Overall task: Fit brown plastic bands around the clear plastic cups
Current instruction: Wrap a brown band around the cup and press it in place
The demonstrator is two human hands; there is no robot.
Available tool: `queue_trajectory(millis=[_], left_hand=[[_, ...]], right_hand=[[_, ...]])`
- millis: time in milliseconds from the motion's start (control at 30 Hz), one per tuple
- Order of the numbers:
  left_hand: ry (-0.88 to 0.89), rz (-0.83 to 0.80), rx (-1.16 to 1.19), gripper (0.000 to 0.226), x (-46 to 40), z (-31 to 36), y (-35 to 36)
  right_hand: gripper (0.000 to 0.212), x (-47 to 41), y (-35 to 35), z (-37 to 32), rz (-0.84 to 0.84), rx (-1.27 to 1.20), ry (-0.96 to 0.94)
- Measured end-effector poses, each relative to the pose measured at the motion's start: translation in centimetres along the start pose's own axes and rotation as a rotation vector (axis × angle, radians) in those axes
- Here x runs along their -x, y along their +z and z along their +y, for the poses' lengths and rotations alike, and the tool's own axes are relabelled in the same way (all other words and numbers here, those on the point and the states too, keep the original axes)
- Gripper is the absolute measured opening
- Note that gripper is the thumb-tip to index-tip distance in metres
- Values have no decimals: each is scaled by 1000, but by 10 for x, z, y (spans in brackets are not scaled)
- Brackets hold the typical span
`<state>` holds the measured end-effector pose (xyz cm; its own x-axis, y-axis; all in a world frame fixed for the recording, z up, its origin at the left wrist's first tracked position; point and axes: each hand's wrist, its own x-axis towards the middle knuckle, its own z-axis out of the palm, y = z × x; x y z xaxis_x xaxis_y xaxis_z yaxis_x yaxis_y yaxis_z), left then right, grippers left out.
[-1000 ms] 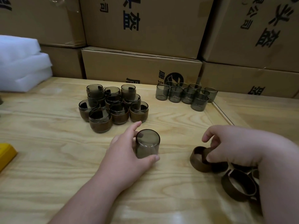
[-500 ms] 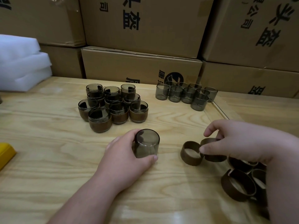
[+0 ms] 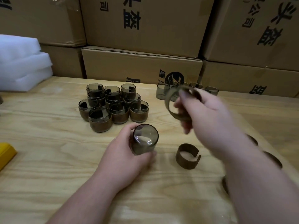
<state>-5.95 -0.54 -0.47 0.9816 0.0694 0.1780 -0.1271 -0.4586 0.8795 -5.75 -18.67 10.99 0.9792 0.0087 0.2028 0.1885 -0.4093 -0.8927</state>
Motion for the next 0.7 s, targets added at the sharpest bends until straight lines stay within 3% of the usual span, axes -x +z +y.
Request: queue_trajectory(millis=[100,300,467,533,600,700], left_hand=[[12,44,52,69,-1,-2,-1],[11,182,120,73,-7,-9,-1],[16,144,135,76,-7,-9,2],[30,140,104,76,-7,-7,1],[53,166,59,77,-7,-6,-1],[75,175,5,84,-5,-1,-5]], right_hand=[[42,11,53,7,196,-544,178],[52,22,96,35,358,-508,331],[27,14,90,52,484,-568,378],[23,14,89,59,419,-520,271],[34,18,92,65,258,-395,54],[47,24,105,71,-3,-402,-178]])
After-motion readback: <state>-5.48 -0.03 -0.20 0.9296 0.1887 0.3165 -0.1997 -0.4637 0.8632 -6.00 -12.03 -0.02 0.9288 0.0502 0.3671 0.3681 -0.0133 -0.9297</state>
